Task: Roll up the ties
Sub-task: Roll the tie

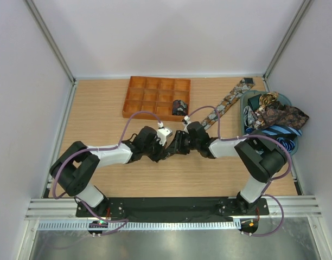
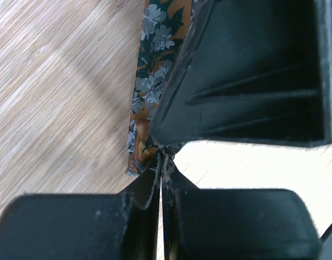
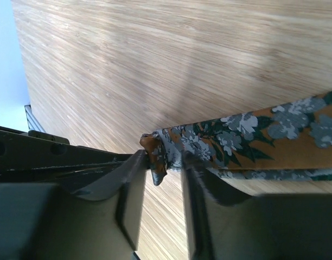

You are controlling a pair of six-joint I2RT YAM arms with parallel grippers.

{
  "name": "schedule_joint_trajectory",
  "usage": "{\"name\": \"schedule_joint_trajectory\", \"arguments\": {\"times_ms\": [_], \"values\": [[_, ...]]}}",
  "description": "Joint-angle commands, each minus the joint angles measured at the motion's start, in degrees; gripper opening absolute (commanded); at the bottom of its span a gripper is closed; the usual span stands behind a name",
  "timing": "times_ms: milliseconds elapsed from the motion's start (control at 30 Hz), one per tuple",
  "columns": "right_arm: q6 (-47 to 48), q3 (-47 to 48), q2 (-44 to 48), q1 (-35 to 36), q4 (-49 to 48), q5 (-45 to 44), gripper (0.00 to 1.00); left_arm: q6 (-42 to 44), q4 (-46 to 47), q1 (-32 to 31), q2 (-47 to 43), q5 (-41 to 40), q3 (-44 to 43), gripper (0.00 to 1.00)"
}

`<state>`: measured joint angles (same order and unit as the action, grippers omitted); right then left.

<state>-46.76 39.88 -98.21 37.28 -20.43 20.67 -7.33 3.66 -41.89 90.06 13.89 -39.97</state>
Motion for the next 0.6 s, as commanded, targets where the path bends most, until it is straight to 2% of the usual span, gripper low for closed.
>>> {"name": "schedule_joint_trajectory", "arguments": {"times_ms": [0,67,167,333,500,567], "values": [[2.0,2.0,3.3,0.1,2.3,-2.2,0.37,0.0,-3.1,-0.2,0.2,-1.2,-0.7,0.00],[2.2,2.5,3.4,0.1,2.8,-1.8,0.31,0.0,-3.1,-0.2,-0.8,-0.9,-0.7,0.00],[2.8,3.0,3.1,0.1,3.5,-1.1,0.30,0.3,-3.5,-0.2,-1.9,-0.8,-0.9,0.00],[4.0,3.5,2.6,0.4,5.3,-1.9,0.15,0.5,-3.5,-0.2,-2.6,-0.8,-1.4,0.00],[5.6,4.0,0.9,0.5,6.7,-2.2,0.07,0.4,-3.5,-0.2,-3.8,-0.8,-1.7,0.08],[6.0,4.1,0.0,0.5,6.8,-2.3,0.05,0.0,-3.5,-0.1,-5.2,-1.6,-1.7,0.16]]}}
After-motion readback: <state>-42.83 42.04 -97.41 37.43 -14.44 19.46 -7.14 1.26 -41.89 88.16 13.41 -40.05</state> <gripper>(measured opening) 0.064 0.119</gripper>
